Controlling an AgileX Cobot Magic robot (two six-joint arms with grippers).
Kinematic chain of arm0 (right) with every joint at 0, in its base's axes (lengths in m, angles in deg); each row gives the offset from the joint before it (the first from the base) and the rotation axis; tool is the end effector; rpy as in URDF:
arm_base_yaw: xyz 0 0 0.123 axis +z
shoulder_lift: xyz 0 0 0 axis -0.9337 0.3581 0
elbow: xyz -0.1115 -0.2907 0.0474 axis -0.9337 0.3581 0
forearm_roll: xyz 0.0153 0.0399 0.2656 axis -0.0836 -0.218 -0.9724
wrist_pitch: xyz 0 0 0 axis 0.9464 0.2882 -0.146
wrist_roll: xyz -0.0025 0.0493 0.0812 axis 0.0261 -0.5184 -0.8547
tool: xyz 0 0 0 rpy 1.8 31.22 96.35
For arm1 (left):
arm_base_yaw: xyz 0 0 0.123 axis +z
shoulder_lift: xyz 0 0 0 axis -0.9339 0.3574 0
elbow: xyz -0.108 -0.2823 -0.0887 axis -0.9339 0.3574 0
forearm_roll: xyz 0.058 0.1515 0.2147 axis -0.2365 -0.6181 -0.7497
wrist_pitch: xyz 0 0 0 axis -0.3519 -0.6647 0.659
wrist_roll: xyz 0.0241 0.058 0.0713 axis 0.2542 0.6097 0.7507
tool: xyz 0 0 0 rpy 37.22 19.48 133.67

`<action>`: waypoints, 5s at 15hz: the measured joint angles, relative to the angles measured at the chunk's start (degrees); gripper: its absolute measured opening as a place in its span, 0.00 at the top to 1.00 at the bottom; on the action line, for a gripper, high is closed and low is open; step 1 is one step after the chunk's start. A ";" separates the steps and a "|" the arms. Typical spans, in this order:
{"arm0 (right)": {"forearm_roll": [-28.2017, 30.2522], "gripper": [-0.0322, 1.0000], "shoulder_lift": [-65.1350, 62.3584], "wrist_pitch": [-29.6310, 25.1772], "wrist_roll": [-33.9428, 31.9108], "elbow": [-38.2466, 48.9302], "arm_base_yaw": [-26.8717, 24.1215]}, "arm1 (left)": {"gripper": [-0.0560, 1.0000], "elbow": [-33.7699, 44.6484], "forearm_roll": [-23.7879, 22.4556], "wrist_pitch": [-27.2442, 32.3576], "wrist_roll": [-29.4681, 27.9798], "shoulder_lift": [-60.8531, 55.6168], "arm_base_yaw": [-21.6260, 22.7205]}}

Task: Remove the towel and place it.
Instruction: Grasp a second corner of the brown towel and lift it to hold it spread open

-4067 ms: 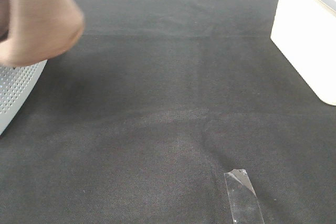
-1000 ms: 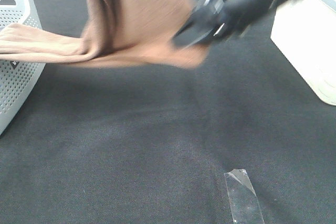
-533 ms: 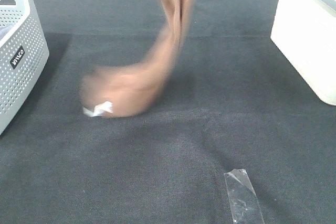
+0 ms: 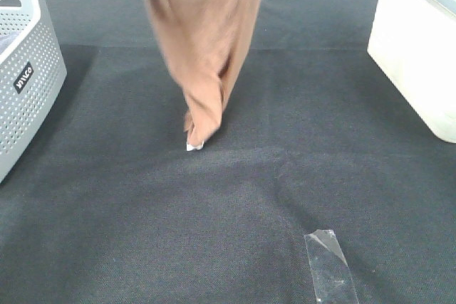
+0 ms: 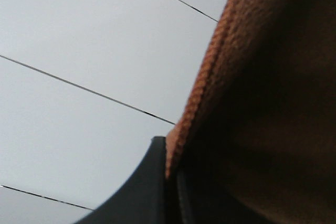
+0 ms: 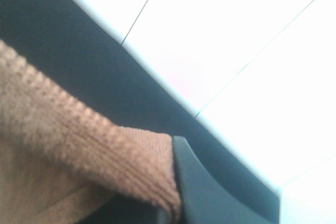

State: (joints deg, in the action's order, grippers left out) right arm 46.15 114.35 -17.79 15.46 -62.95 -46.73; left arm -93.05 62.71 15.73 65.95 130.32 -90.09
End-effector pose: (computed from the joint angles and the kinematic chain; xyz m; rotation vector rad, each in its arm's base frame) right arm 0.4640 0.1821 0.4995 -0.8025 1.5961 -0.2267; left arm 0.4527 -0.1645 0.4796 1.0221 1.2894 0.6133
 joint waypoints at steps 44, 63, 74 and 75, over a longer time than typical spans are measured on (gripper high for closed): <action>-7.16 0.97 13.75 50.48 -8.65 -2.01 -4.93 | 0.95 -24.98 -1.49 -37.18 -1.32 24.75 13.01; -11.06 0.97 10.83 6.70 -16.44 -2.01 -5.33 | 0.95 -27.96 6.82 16.39 -9.74 24.92 8.14; -14.04 0.97 -0.06 -31.63 -16.04 -1.43 -5.61 | 0.95 -27.04 20.74 53.69 -25.44 11.40 5.39; -15.01 0.97 -2.41 -31.63 -16.04 0.17 -5.67 | 0.95 -23.84 21.77 53.69 -26.76 8.25 5.39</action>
State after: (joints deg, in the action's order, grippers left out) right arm 31.14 111.94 -49.42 -0.59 -62.78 -52.40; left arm -116.89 84.49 69.42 39.19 138.57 -84.70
